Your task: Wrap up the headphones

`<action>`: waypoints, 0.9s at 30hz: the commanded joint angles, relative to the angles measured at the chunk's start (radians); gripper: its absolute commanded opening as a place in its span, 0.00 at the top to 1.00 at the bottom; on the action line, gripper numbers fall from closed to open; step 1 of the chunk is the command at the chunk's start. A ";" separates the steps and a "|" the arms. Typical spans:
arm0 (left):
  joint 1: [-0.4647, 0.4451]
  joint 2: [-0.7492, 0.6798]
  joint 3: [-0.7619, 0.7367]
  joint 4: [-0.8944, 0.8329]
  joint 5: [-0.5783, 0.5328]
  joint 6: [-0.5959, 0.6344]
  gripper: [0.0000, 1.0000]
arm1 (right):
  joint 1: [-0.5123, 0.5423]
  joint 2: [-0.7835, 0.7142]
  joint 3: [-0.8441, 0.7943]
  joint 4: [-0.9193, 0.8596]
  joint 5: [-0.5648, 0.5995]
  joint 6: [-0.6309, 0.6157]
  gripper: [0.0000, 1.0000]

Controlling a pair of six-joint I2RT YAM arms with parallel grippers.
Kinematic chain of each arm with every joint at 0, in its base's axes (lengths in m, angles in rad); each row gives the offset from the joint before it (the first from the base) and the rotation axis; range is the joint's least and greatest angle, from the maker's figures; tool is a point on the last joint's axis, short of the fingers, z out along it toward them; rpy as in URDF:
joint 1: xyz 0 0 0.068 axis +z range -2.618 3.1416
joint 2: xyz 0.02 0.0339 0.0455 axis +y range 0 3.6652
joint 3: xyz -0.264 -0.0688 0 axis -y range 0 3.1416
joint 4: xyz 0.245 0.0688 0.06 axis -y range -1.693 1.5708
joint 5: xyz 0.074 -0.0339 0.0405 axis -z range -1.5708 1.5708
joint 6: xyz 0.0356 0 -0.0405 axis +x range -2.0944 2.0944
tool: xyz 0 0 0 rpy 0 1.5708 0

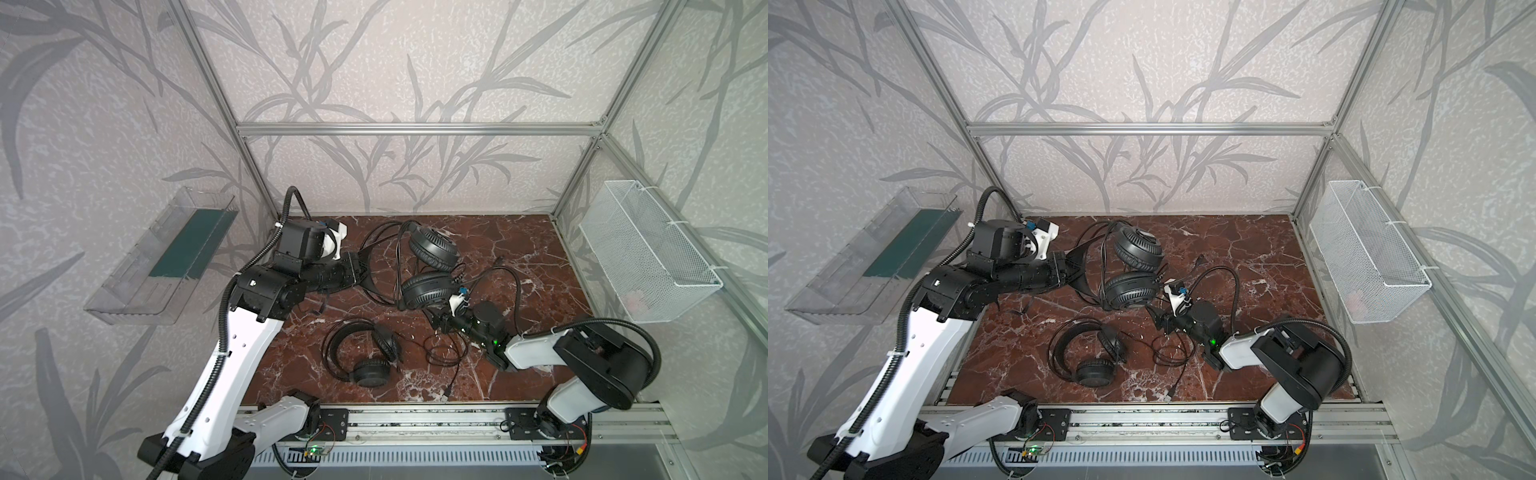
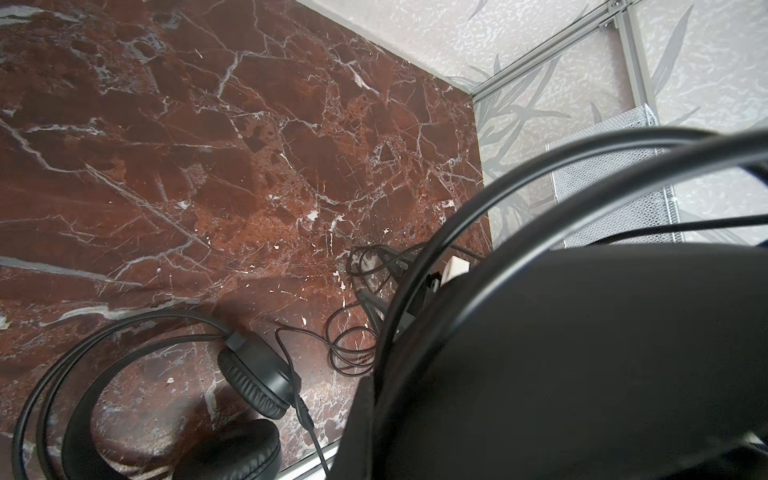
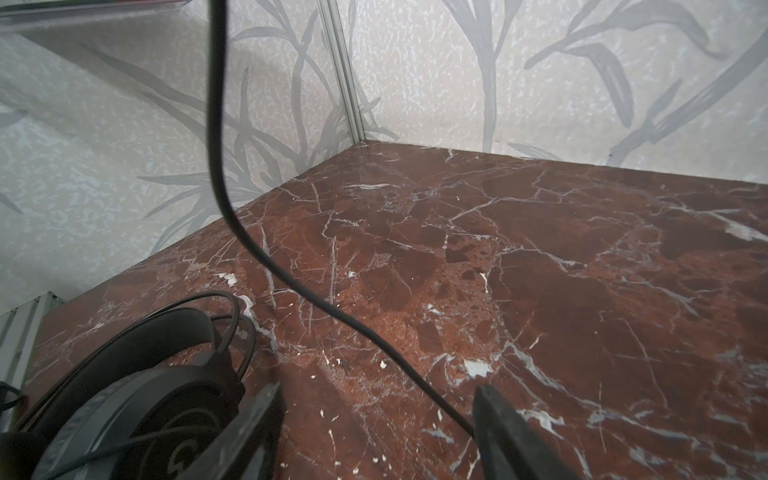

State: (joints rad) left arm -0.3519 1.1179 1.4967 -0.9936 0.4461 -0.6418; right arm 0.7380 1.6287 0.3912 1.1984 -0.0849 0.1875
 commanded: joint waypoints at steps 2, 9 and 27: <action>0.010 -0.017 0.005 0.057 0.051 -0.037 1.00 | 0.001 0.104 0.072 0.136 -0.001 -0.062 0.28; 0.016 0.008 0.024 0.000 0.016 -0.023 1.00 | 0.003 0.146 0.157 0.053 0.054 -0.141 0.28; 0.055 0.023 0.038 -0.022 0.009 -0.042 1.00 | 0.004 0.261 0.194 0.050 0.021 -0.134 0.68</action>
State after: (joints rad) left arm -0.3073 1.1564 1.4971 -1.0550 0.4137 -0.6491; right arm 0.7387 1.8828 0.5934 1.2079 -0.0616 0.0441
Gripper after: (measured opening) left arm 0.065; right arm 0.331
